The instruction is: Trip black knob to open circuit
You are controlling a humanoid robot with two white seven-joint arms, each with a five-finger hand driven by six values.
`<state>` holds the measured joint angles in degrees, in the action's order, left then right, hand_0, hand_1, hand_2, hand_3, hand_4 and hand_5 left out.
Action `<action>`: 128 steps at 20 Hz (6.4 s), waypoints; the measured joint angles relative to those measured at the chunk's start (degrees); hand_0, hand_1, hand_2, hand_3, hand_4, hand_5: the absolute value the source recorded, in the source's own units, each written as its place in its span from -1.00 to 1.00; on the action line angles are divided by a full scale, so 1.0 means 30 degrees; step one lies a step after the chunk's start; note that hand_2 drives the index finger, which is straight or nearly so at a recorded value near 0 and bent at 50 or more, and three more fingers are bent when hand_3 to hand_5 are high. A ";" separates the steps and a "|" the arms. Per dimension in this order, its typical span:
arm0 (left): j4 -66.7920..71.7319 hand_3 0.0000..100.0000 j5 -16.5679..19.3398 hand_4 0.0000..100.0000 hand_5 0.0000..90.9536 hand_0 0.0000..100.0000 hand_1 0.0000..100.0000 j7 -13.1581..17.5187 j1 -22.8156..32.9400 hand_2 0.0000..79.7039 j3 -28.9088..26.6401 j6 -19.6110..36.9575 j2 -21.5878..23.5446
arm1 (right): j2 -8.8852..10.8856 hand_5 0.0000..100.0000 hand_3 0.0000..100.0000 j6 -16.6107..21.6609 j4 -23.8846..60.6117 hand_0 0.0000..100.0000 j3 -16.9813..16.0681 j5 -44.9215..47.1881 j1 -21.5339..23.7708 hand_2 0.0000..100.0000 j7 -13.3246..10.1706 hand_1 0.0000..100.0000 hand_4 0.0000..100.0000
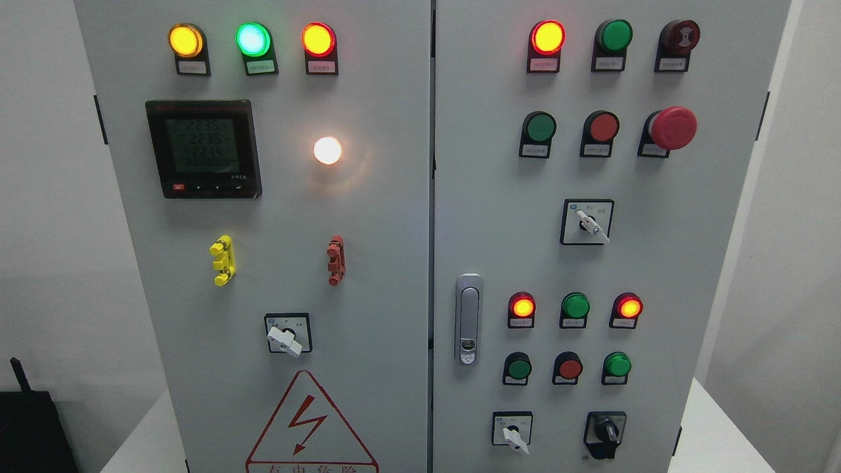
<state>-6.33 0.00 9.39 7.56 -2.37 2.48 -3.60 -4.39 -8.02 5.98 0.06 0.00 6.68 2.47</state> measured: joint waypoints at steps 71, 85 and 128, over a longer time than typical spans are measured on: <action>0.0000 -1.00 0.0000 -1.00 -1.00 -0.76 -0.22 0.0000 0.0000 -1.00 0.0000 -0.0112 0.0001 | -0.0639 -0.67 -1.00 1.0313 1.7460 -1.00 -0.1494 0.0000 0.3835 -1.00 0.0284 -0.98 -1.00; 0.0000 -1.00 0.0000 -1.00 -1.00 -0.76 -0.22 0.0000 0.0000 -1.00 0.0000 -0.0075 0.0000 | -0.0401 -0.26 -0.33 1.0200 2.4133 -1.00 -0.1495 0.0000 0.4197 -1.00 0.0800 -1.00 -0.50; 0.0000 -1.00 -0.0001 -1.00 -1.00 -0.76 -0.22 0.0000 -0.0001 -1.00 0.0000 -0.0078 0.0000 | 0.0475 1.00 1.00 0.7214 3.0709 -1.00 -0.1268 0.0000 0.0443 -1.00 -0.0307 -1.00 0.95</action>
<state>-6.33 0.00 9.40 7.56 -2.37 2.25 -3.60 -2.96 13.62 98.11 -3.74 0.00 8.01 1.55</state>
